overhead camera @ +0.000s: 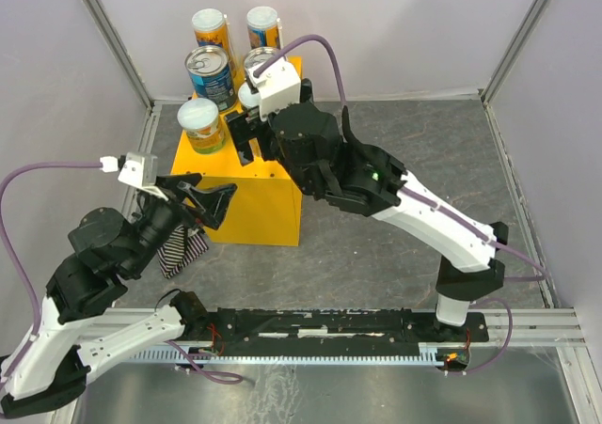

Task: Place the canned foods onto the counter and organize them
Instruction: Place the canned food on the counter, then reset both arms

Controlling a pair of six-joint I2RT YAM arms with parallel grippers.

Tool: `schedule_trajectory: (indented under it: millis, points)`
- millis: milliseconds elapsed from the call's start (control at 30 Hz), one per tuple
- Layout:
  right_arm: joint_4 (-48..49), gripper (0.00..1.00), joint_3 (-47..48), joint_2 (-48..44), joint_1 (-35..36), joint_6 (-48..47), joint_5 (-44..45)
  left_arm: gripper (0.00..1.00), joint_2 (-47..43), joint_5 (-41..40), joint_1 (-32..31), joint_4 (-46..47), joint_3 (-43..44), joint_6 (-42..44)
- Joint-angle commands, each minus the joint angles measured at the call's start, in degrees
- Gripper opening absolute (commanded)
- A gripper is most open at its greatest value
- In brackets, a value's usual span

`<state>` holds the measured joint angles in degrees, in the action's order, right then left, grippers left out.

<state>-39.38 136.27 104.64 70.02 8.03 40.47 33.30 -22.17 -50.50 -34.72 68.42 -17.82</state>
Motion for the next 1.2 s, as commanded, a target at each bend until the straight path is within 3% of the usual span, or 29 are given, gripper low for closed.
schedule_trajectory:
  millis: [0,333,567,733,933,1167]
  points:
    - [2.85,0.99,-2.66,-5.93,2.66,-1.14,3.74,0.96,-1.46,-2.42,0.06,-0.44,3.16,-2.36]
    - [4.57,0.99,-13.13,-14.8,6.96,-0.77,11.94,0.96,-3.0,-9.07,0.06,-4.46,6.1,-2.98]
    - [5.49,0.99,-21.65,-22.14,7.5,1.28,17.53,0.96,-2.06,-25.93,-0.01,-6.64,7.98,-4.3]
    - [5.47,0.99,-27.06,-27.11,7.47,1.51,22.22,0.96,-0.57,-36.74,-0.35,-2.29,8.88,0.83]
    - [6.03,1.0,-33.14,-33.04,6.26,-0.15,28.5,0.97,2.0,-48.5,-4.42,14.11,8.13,18.36]
    - [-2.46,1.0,-31.19,-33.41,-2.92,4.54,21.54,0.97,2.59,-52.78,-14.24,54.48,1.59,54.98]
